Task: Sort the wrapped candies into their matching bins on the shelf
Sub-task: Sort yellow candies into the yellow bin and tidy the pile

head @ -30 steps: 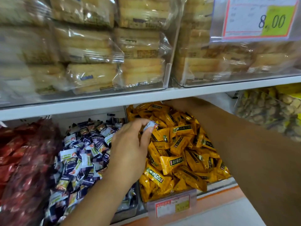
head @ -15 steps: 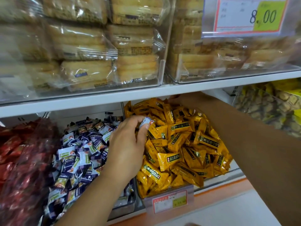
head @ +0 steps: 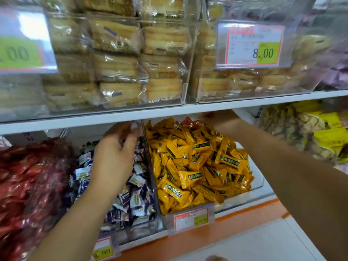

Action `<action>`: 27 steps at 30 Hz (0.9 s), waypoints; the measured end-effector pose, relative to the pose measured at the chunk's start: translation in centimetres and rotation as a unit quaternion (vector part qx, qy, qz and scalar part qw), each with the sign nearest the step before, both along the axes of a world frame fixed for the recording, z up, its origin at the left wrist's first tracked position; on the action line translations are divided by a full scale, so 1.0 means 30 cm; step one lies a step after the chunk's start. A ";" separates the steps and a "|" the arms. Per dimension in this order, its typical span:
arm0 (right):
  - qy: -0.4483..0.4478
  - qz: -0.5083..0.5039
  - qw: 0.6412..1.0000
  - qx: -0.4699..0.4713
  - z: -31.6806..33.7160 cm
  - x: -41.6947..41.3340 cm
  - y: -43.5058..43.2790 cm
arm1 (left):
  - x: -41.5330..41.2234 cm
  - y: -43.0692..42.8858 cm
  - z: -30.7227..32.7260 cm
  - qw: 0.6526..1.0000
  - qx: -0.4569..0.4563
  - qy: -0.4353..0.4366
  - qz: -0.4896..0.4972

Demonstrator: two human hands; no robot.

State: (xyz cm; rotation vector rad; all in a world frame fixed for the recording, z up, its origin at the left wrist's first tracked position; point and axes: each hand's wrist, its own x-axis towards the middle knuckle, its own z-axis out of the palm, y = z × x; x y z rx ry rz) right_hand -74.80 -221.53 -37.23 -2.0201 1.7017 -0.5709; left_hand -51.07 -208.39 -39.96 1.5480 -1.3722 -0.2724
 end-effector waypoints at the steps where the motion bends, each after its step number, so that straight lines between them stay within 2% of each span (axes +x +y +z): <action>1: 0.011 0.005 1.000 -0.010 0.001 0.013 0.004 | 0.016 0.010 -0.008 1.000 0.021 -0.011 -0.003; 4: 0.067 0.050 0.996 0.019 -0.015 0.064 0.009 | 0.059 0.029 -0.056 0.995 0.087 -0.046 -0.032; 7: 0.102 0.045 0.994 0.017 -0.031 0.098 -0.001 | 0.104 0.037 -0.065 0.989 0.124 -0.059 -0.052; 13: 0.096 -0.020 0.994 -0.042 0.009 0.137 0.048 | 0.175 0.047 -0.049 0.984 0.153 -0.085 -0.020; 16: 0.079 0.036 0.994 -0.071 0.042 0.229 0.135 | 0.203 0.056 -0.040 0.978 0.178 -0.108 -0.002; 18: 0.051 0.077 0.993 -0.072 0.063 0.300 0.201 | 0.231 0.069 -0.023 0.979 0.167 -0.119 0.018; 22: 0.054 0.108 0.993 0.004 0.088 0.466 0.313 | 0.328 0.122 0.023 0.984 0.121 -0.123 0.053; 26: -0.001 0.188 0.982 0.019 0.066 0.667 0.337 | 0.499 0.225 0.027 0.986 0.105 -0.077 0.103; 27: 0.011 0.195 0.980 0.023 0.060 0.726 0.335 | 0.547 0.255 0.019 0.987 0.104 -0.064 0.109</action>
